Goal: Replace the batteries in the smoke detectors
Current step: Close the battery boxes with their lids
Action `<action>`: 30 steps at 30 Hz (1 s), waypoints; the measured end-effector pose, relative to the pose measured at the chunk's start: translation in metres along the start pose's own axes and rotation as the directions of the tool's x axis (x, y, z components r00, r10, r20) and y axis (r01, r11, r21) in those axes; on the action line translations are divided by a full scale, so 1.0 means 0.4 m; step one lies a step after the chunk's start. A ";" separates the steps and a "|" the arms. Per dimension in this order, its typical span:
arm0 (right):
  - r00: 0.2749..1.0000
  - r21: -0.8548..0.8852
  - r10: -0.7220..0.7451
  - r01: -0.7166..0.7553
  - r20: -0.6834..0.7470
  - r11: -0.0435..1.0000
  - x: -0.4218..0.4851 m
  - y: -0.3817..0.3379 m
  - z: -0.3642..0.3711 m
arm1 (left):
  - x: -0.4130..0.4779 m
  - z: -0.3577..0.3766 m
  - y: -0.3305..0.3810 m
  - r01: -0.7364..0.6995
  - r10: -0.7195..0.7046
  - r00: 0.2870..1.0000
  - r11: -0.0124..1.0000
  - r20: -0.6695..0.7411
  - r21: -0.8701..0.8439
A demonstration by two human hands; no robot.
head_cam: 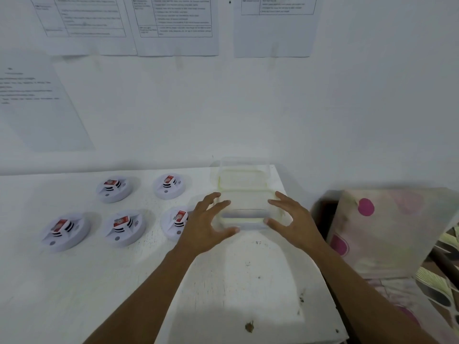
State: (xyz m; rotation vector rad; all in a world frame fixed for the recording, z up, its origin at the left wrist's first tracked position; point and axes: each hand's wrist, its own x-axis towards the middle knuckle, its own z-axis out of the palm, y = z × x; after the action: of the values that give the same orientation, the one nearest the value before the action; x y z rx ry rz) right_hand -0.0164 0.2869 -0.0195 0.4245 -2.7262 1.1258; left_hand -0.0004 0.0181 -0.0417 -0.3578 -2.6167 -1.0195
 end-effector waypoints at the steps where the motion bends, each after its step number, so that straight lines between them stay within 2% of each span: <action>1: 0.999 -0.020 -0.028 0.028 0.020 0.999 0.002 0.000 -0.003 | 0.001 0.003 0.000 -0.016 0.017 1.000 1.000 -0.015 0.017; 6: 0.987 -0.052 -0.148 0.151 0.056 0.987 0.015 0.010 -0.003 | 0.014 0.009 0.003 -0.015 0.015 1.000 1.000 -0.024 0.008; 15: 0.969 -0.164 -0.238 0.225 -0.063 0.960 0.005 0.019 0.027 | 0.008 0.027 0.002 -0.054 0.059 0.997 0.994 -0.051 0.095; 20: 0.979 -0.143 -0.203 0.205 0.029 0.968 0.005 0.013 0.018 | 0.006 0.018 0.010 -0.048 0.050 0.998 0.995 -0.024 0.086; 24: 0.987 -0.027 -0.089 0.094 0.134 0.995 0.036 -0.003 -0.006 | 0.004 0.009 0.008 -0.041 0.042 0.999 0.998 -0.029 0.057; 30: 0.997 0.001 -0.034 0.035 -0.069 0.999 0.016 -0.008 -0.014 | -0.028 0.003 0.023 -0.025 0.040 0.985 0.996 -0.169 0.091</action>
State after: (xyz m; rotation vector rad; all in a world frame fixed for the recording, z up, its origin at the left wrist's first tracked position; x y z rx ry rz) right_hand -0.0214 0.2874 -0.0120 0.4231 -2.6483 1.1141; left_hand 0.0128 0.0242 -0.0411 -0.2780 -2.4840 -0.8794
